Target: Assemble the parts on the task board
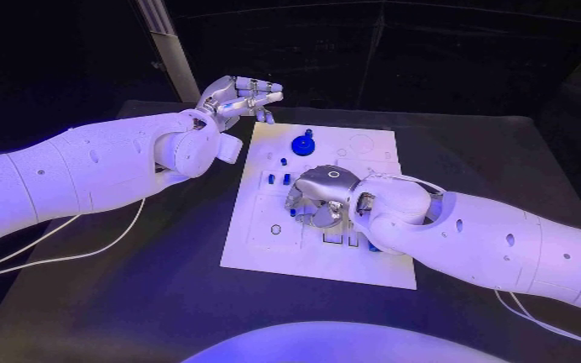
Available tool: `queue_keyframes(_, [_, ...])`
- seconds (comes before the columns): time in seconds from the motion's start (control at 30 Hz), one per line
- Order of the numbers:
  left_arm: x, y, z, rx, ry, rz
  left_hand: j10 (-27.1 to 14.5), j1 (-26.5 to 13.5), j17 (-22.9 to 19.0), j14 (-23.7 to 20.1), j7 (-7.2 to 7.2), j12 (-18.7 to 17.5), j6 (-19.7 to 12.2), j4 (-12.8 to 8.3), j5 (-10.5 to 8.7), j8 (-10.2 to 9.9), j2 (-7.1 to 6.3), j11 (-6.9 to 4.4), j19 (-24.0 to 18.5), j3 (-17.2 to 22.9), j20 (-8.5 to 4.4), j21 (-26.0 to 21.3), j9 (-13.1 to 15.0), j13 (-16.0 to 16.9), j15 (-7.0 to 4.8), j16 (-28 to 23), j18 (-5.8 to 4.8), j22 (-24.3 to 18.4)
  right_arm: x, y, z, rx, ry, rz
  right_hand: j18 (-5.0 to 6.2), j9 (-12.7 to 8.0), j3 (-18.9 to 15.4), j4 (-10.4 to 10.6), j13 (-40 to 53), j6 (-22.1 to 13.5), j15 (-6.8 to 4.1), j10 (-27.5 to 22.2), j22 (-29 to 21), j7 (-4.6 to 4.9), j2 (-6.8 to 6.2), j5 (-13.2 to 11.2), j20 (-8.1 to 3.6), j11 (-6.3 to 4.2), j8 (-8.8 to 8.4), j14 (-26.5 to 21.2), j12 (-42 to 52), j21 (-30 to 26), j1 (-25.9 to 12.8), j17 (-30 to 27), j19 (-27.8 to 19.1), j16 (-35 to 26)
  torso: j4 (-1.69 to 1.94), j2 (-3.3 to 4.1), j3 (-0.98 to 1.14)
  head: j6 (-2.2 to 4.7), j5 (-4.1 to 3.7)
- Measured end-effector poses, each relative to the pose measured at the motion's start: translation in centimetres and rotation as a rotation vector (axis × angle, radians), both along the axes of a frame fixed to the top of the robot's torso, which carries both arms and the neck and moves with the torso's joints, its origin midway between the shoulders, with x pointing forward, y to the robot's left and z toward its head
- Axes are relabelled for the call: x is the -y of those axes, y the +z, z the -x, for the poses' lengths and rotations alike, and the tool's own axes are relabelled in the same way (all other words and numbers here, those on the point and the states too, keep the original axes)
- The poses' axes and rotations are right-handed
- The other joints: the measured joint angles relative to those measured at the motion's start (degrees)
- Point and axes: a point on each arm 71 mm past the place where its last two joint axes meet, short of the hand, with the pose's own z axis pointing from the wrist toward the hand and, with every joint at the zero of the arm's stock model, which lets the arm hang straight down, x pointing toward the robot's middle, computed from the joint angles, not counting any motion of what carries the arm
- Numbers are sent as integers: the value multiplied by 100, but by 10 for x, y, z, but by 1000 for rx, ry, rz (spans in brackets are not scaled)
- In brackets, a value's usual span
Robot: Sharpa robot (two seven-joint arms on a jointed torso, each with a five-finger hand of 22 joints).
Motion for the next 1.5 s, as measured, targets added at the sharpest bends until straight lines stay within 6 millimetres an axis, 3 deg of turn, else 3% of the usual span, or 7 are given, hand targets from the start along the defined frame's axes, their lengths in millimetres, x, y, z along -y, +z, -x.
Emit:
queue_keyframes(0.07, [0, 0, 0, 0, 0, 0, 0, 0, 0, 0, 0, 0, 0, 0, 0, 0, 0, 0, 0, 0, 0, 0, 0, 0, 0, 0, 0, 0, 1, 0, 0, 0, -2, -4, 38, 0, -102, -22, 3, -158, 24, -219, -423, 21, -6, 0, 33, 40, 0, -92, 0, -270, -6, -261, -197, -241, 0, -1, 0, 2, -1])
queue_keyframes(0.13, [0, 0, 0, -1, 1, 0, 0, 0, 0, 0, 0, 0, 0, 0, 0, 0, 0, 0, 0, 0, 0, 0, 0, 0, 0, 0, 0, 0, 1, 0, -1, 3, -4, -11, 156, 0, -180, -45, 4, -292, 28, -378, -780, 9, -6, 23, 48, 42, 0, -198, 0, -507, -6, -492, -355, -460, 0, -1, 0, 5, -5])
queue_keyframes(0.27, [-1, 0, 0, -1, 1, -1, 0, 0, 0, 0, 0, 0, 0, 0, 0, 0, 0, 0, 0, 0, 0, 0, 0, 0, 0, 0, 0, 0, 7, 3, 0, 15, -13, -41, 172, 7, -290, -88, 24, -368, 19, -487, -1073, -30, 34, 101, 49, 33, 0, -226, 94, -741, 34, -697, -410, -650, 0, -1, 1, 20, -18])
queue_keyframes(0.57, [-4, 0, 0, -4, 7, -4, 0, 0, 1, 0, 21, 0, -21, 0, 0, 0, 0, 0, 0, 0, 0, 0, 0, 1, 0, 0, 0, 0, 50, 17, 3, 41, -81, -109, 171, 26, -352, -104, 42, -297, -27, -320, -827, -44, 124, 186, -3, -8, 0, -93, 393, -639, 48, -543, -124, -513, -8, -12, 2, 85, -70])
queue_keyframes(0.9, [-6, 0, 0, -7, 8, -5, 0, 0, -4, 0, 21, 33, -21, -16, 0, 0, 0, 0, 0, 16, 0, 0, 0, 1, 0, 0, 0, 1, 106, 45, -16, 81, -216, -82, 170, 25, -544, -39, 27, -295, -32, -300, -725, -62, 48, 186, -13, -29, 0, -48, 460, -588, -28, -552, -40, -509, -26, -15, 5, 182, -180])
queue_keyframes(1.13, [-6, -1, -1, -9, 8, -6, 0, 0, -4, 0, 21, 33, -21, -16, 0, 0, 0, 0, 0, 16, 0, 0, 0, 1, 0, 0, 0, 1, 118, 45, -19, 83, -250, -31, 170, 25, -628, -19, 18, -299, -53, -322, -760, -107, 25, 186, -13, -51, 0, -27, 460, -588, -51, -613, -40, -559, -21, -13, 11, 216, -208])
queue_keyframes(1.5, [-6, -1, -1, -11, 7, -7, 0, 0, -4, 0, 20, 33, -21, -16, 0, 0, 0, 0, 0, 15, 0, 0, 0, 1, 0, 0, 0, 1, 115, 40, -22, 74, -253, 43, 170, 24, -661, -16, 19, -243, -74, -277, -715, -161, 72, 186, -44, -95, 0, -7, 533, -588, -4, -570, 32, -559, -14, -8, 5, 214, -210])
